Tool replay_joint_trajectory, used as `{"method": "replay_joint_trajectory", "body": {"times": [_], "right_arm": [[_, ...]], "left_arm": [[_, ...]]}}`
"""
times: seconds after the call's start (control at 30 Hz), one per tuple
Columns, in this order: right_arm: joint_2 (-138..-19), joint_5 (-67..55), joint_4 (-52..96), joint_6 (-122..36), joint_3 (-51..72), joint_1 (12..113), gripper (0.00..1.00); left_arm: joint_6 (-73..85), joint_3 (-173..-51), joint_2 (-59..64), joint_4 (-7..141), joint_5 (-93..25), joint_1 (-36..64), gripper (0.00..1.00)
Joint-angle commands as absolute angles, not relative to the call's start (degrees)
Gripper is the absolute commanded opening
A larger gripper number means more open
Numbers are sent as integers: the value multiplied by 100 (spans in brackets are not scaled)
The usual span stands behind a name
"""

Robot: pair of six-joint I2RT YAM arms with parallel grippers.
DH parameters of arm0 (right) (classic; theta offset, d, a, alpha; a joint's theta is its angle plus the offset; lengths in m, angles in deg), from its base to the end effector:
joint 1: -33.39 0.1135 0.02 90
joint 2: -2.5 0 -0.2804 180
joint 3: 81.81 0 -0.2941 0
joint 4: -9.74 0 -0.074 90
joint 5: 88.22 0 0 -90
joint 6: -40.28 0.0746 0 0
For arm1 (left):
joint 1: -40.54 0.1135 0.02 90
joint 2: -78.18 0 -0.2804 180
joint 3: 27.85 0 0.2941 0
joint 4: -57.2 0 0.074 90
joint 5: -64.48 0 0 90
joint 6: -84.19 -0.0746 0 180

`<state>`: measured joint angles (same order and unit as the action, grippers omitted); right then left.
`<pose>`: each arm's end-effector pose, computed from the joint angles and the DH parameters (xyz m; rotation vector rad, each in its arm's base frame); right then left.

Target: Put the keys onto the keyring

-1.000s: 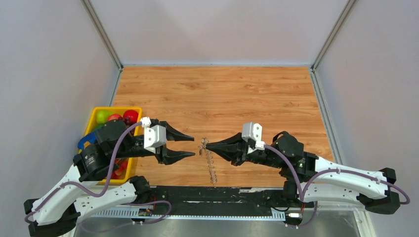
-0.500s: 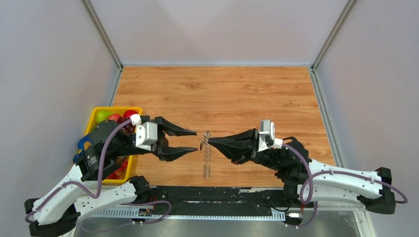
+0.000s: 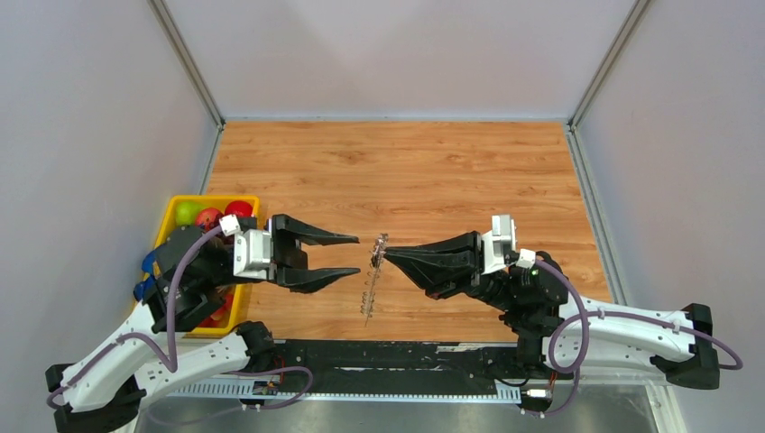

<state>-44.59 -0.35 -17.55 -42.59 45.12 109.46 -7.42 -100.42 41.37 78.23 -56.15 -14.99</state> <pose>0.0565 0.2392 0.4310 -0.6409 0.8679 1.3409 0.0636 -0.1599 0.4885 1.0754 0.9641 -1.1325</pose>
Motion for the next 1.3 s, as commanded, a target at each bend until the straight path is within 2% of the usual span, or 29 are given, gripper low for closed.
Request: {"method": "replay_joint_trajectory", "body": {"times": [0.0,0.43,0.73,1.27], "right_arm": [[-4581,-95,-2688,-4005,4371,11012,0],[-4968,-309,-4322,-4532,4338,11022,0],[-5217,-502,-4401,-4571,4007,11022,0],[-5295,-590,-4169,-4323,3791,11021,0]], "left_arm": [[-741,-10045,4101,7024,-5781,-1517,55],[-366,-10375,3750,6153,-6077,-1517,55],[-454,-10534,3662,5964,-6118,-1511,55],[-576,-10407,3408,5404,-6737,-1511,41]]}}
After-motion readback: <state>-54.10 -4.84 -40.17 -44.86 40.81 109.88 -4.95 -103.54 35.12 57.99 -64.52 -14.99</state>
